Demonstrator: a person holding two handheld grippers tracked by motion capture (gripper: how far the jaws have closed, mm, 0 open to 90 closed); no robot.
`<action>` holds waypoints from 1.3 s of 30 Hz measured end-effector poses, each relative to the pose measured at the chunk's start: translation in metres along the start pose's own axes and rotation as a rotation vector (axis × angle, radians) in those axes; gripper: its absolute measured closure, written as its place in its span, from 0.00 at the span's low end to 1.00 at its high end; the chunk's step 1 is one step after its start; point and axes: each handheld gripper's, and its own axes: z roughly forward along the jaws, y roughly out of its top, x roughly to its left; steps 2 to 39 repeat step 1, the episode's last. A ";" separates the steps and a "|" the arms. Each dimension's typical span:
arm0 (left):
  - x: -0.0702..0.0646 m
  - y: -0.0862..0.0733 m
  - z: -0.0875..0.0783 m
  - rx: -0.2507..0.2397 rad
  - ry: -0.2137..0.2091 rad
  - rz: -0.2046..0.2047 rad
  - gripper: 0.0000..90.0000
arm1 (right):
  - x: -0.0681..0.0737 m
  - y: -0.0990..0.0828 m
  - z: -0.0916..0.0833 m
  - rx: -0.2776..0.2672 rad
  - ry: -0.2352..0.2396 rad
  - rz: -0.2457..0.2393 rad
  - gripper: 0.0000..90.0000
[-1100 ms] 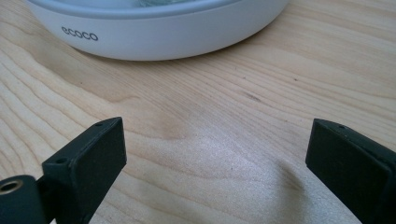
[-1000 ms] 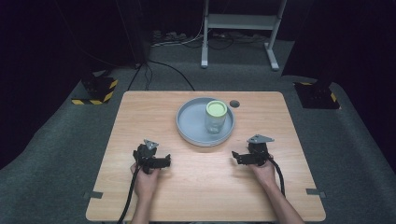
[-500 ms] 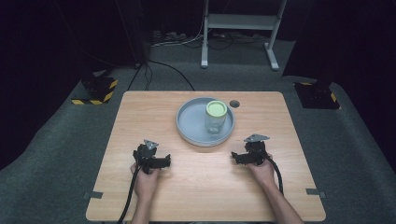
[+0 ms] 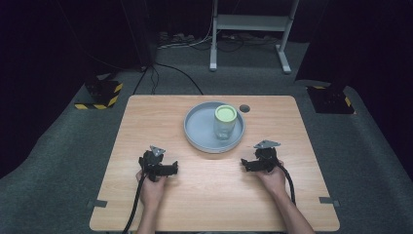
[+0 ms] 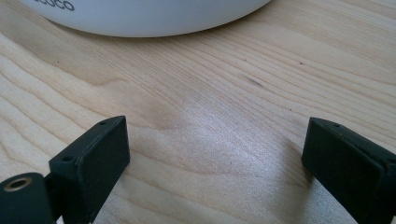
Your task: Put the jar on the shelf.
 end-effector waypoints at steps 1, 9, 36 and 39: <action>0.000 0.000 0.000 0.000 0.000 -0.001 0.02 | 0.000 0.000 0.000 0.000 0.000 0.000 0.08; 0.000 0.000 0.000 0.000 0.000 -0.001 0.02 | 0.000 0.000 0.000 0.000 0.000 0.000 0.08; 0.000 0.000 0.000 0.000 0.000 -0.001 0.02 | 0.000 0.000 0.000 0.000 0.000 0.000 0.08; 0.000 0.000 0.000 0.000 0.000 -0.001 0.02 | 0.000 0.000 0.000 0.000 0.000 0.000 0.08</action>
